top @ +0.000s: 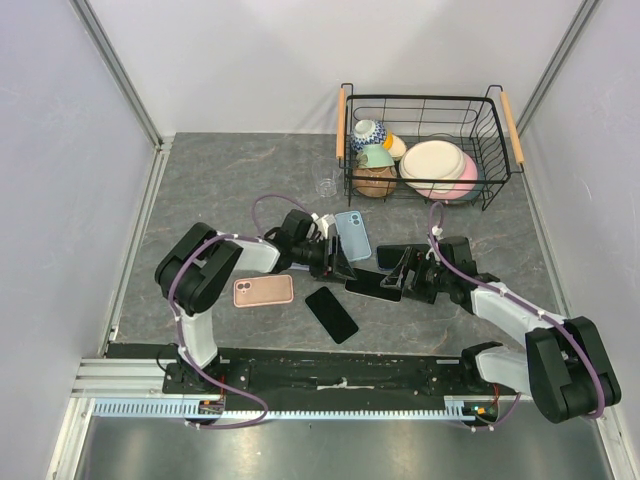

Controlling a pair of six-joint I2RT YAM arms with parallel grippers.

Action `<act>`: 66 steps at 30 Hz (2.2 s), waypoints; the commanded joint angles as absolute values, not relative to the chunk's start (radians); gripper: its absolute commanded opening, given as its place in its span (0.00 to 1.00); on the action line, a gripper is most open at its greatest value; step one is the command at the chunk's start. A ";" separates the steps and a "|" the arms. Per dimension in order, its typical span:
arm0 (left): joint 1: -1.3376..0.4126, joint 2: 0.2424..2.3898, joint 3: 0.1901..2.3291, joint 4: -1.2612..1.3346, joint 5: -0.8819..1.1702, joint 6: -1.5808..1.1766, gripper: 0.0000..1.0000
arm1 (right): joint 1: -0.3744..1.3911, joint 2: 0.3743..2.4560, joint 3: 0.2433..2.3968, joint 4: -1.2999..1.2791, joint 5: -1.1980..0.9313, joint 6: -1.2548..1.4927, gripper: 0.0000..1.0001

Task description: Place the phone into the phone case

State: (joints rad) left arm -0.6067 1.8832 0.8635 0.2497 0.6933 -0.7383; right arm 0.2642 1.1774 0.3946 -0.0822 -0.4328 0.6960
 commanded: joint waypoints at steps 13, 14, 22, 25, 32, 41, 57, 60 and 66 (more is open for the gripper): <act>-0.655 2.000 0.854 0.463 0.804 -0.841 0.45 | 0.264 1.244 0.316 -0.008 -0.476 0.730 0.86; -0.657 2.002 0.854 0.468 0.808 -0.842 0.40 | 0.264 1.241 0.316 -0.009 -0.476 0.729 0.86; -0.657 2.002 0.857 0.459 0.802 -0.839 0.02 | 0.262 1.218 0.318 -0.018 -0.460 0.719 0.86; -0.657 1.999 0.865 0.439 0.790 -0.825 0.02 | 0.262 1.212 0.325 -0.028 -0.459 0.710 0.87; -0.655 1.895 0.830 0.431 0.706 -0.813 0.02 | 0.262 1.200 0.373 -0.075 -0.437 0.663 0.87; -0.597 1.669 0.750 0.436 0.650 -0.827 0.02 | 0.262 1.193 0.540 -0.170 -0.428 0.545 0.90; -0.238 1.181 0.577 0.276 0.796 -0.724 0.02 | 0.265 1.273 0.692 -0.049 -0.704 0.509 0.91; -0.222 1.083 0.551 0.343 0.873 -0.745 0.02 | 0.284 1.287 0.718 -0.014 -0.779 0.508 0.92; -0.221 0.954 0.499 0.469 1.002 -0.762 0.02 | 0.354 1.285 0.769 0.147 -0.902 0.592 0.93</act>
